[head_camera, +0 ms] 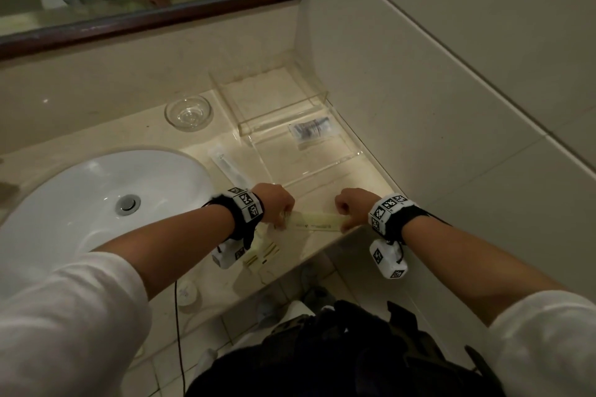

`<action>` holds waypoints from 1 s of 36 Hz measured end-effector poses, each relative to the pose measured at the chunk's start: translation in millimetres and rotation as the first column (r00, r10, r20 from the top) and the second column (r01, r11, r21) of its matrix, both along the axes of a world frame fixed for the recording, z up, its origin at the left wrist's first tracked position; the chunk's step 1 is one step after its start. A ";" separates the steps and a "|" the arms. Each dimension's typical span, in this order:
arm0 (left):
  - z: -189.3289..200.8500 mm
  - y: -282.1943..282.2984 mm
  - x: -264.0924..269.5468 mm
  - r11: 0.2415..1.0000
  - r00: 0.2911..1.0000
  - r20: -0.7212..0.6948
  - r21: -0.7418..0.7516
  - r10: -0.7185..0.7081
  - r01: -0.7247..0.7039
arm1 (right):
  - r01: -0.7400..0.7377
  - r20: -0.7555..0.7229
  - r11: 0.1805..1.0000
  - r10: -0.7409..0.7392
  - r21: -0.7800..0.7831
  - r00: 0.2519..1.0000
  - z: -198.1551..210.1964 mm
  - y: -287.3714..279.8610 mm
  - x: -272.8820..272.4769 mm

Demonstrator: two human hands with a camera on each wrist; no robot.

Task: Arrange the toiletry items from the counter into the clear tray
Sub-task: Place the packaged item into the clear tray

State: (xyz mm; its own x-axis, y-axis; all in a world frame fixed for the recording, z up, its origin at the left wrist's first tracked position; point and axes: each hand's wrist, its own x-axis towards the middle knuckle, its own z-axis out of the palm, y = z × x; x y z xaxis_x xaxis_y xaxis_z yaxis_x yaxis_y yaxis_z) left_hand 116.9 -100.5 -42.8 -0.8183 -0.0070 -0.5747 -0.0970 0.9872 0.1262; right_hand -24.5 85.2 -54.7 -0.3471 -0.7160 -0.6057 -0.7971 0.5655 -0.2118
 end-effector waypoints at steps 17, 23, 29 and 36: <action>8.6 -48.1 -9.1 0.719 0.816 -0.068 0.518 0.574 -0.463 | 0.607 0.403 0.747 -0.485 -0.270 0.776 19.5 -0.4 -45.1; 12.1 -62.7 -17.5 0.585 0.667 -0.103 0.590 0.738 -0.557 | 0.769 0.614 0.585 -0.516 -0.257 0.598 30.1 -25.7 -49.8; 12.6 -71.1 -24.4 0.512 0.596 -0.087 0.620 0.798 -0.595 | 0.822 0.665 0.504 -0.521 -0.265 0.535 34.8 -50.0 -58.1; 5.5 -78.0 -29.0 0.400 0.489 -0.057 0.660 0.870 -0.636 | 0.884 0.715 0.413 -0.549 -0.219 0.434 35.2 -67.9 -71.5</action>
State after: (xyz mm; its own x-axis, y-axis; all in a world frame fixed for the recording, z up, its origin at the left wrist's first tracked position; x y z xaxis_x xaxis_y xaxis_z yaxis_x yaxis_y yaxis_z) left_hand 87.8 -178.5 -37.3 -0.7391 -0.5504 -0.3884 -0.5996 0.2747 0.7517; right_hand -96.0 17.3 -19.6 -0.6776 -0.5456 -0.4931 0.1913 0.5167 -0.8345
